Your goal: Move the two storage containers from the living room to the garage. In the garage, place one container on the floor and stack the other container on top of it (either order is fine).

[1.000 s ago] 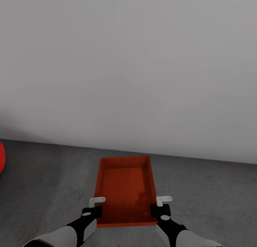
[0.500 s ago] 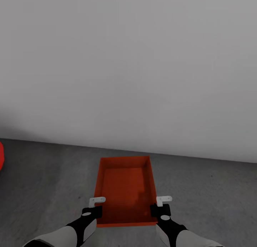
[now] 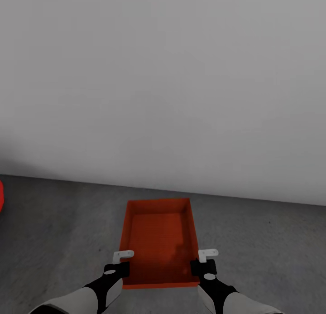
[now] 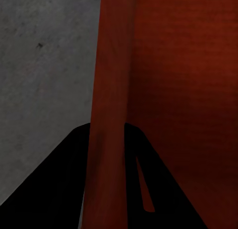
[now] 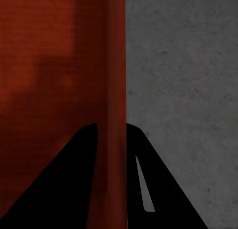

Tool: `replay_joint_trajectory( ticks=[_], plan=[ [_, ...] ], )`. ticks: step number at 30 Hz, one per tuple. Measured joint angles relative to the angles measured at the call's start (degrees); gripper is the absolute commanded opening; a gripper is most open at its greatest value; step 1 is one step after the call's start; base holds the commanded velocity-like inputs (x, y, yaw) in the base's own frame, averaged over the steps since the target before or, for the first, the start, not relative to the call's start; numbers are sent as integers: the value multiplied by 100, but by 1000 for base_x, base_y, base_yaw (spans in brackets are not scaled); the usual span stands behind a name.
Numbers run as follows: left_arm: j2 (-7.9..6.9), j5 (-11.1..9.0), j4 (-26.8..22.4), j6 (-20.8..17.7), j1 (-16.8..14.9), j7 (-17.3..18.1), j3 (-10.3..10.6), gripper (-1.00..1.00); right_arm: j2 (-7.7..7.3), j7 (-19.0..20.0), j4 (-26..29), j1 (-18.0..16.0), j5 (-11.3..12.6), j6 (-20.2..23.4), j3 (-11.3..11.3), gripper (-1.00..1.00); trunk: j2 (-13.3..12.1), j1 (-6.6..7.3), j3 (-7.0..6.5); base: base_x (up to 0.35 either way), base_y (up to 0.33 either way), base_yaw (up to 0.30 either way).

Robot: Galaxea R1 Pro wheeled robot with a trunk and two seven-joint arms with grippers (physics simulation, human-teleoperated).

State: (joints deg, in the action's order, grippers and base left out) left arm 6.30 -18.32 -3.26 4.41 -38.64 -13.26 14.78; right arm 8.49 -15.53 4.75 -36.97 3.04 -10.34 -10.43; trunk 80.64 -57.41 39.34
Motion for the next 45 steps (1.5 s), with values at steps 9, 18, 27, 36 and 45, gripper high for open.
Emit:
replay_joint_trajectory(
  ticks=[9, 18, 27, 36, 45],
  plan=[
    [0, -2, 0, 2, 0, 1, 0, -100, 0, 1, 0, -2, -4, 0, 2, -100, 0, 0, 79, 0, 0, 0],
    [-1, 0, 0, 0, 0, 1, 0, -100, 0, 1, 0, 0, -1, 0, 1, -100, 0, 0, 161, 0, 0, 0],
    [0, -1, 0, 4, 0, 1, -1, -100, 0, 0, 2, -1, -5, 0, 1, -100, 0, 0, 204, 0, 0, 0],
    [0, -1, 1, 5, 0, 1, -2, -100, 0, -1, 2, -2, -7, 0, 1, -100, 0, 0, 204, 0, 0, 0],
    [0, 0, 0, -2, 0, 1, 1, -100, 0, 1, 0, 1, 1, 0, 1, -100, 280, -153, 330, 0, 0, 0]
  ],
)
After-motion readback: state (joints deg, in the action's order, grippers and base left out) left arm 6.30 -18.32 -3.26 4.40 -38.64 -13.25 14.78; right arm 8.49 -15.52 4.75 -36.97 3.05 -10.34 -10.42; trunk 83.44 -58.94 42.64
